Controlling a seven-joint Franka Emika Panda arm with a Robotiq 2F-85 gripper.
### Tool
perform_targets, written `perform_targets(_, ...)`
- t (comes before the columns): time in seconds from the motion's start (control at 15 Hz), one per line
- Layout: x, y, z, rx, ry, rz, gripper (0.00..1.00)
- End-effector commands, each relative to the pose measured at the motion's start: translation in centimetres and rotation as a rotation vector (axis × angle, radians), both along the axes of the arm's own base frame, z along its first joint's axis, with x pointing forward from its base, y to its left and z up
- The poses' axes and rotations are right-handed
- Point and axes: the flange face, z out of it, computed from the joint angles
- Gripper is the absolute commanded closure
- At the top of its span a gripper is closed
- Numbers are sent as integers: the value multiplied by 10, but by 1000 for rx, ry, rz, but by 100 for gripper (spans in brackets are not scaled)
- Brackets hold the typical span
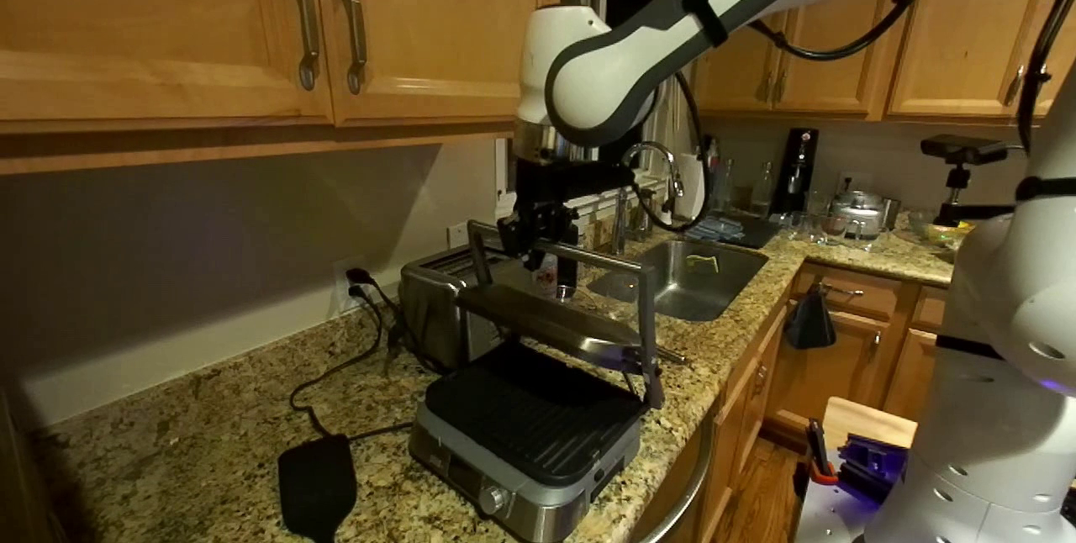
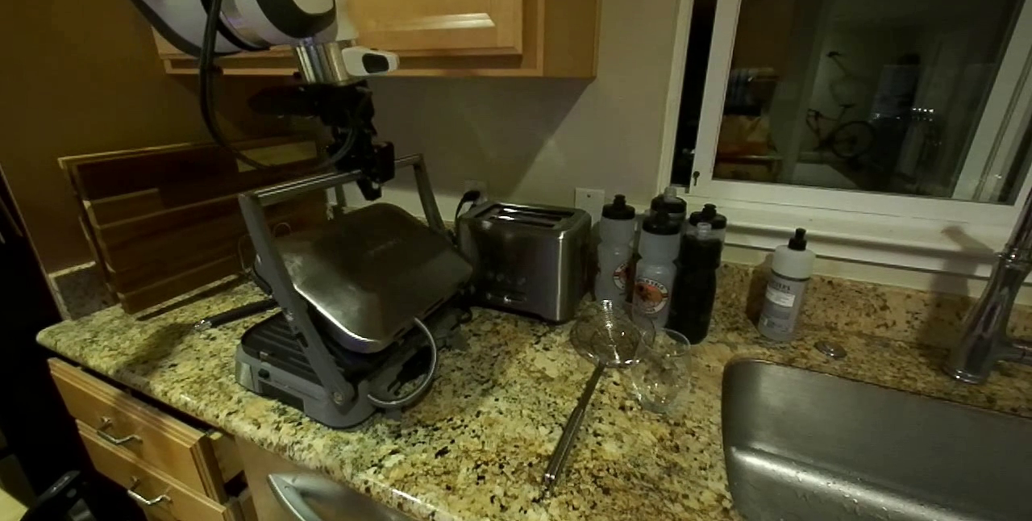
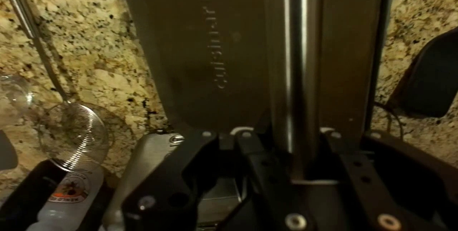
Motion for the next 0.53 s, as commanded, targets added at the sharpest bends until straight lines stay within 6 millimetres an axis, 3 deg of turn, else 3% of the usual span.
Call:
perform_targets(0.0,-20,-51,6,-35,13,-95,97)
perform_targets(0.27,-29,-74,14,-60,5,-135,97)
perform_targets(0.33,-7,-66,9,-32,-3,-103,90)
perform_targets(0.47,-11,-70,11,-38,1,-110,90)
